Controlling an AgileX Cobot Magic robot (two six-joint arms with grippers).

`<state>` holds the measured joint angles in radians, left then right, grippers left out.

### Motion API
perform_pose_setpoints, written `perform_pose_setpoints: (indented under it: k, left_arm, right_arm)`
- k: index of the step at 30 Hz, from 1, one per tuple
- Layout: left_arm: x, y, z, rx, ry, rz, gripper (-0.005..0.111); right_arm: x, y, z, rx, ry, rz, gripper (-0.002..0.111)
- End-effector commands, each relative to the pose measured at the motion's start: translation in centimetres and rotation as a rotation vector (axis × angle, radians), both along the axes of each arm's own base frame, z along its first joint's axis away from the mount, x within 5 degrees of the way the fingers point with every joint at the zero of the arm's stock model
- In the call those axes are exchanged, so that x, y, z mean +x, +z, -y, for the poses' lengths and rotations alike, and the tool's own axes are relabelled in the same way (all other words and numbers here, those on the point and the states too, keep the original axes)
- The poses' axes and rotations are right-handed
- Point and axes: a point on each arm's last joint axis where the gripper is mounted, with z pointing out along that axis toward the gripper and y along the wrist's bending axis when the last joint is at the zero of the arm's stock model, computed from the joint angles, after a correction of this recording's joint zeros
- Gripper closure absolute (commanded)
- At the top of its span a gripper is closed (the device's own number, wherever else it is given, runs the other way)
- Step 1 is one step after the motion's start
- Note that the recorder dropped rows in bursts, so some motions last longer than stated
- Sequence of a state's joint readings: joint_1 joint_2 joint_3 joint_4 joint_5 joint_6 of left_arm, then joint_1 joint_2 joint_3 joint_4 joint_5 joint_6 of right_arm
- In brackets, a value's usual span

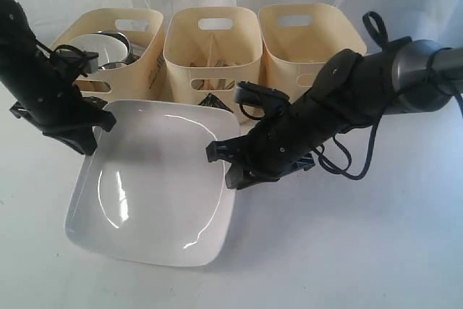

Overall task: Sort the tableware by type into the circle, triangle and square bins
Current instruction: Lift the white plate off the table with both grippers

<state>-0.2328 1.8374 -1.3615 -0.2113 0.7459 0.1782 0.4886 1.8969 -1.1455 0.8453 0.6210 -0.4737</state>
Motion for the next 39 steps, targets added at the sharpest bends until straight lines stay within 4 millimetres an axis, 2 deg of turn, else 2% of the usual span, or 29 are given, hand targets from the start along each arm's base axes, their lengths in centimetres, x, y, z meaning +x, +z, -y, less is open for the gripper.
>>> perform_pose_setpoints:
  k: [1, 6, 13, 23, 30, 39]
  left_arm:
    - [-1.9, 2.2, 3.9, -0.252, -0.001, -0.106, 0.107]
    - [-2.1, 2.3, 4.0, -0.259, -0.006, -0.124, 0.107]
    - [-3.4, 2.4, 6.9, -0.261, -0.089, -0.119, 0.107]
    - [-3.6, 2.8, 7.0, -0.270, -0.096, -0.121, 0.107]
    - [-4.0, 4.5, 6.9, -0.286, -0.100, -0.067, 0.107]
    - [-4.2, 4.8, 7.4, -0.289, -0.122, -0.069, 0.107]
  right_arm:
    - [-0.6, 1.5, -1.8, 0.099, 0.015, -0.008, 0.108]
    - [-0.7, 2.1, -1.7, 0.104, 0.023, 0.014, 0.108]
    - [-0.8, 2.9, -1.6, 0.112, 0.023, 0.034, 0.108]
    - [-1.0, 5.0, -1.3, 0.120, 0.029, 0.116, 0.108]
    - [-1.0, 5.0, -1.3, 0.120, 0.029, 0.116, 0.108]
    - [-1.0, 5.0, -1.3, 0.120, 0.029, 0.116, 0.108]
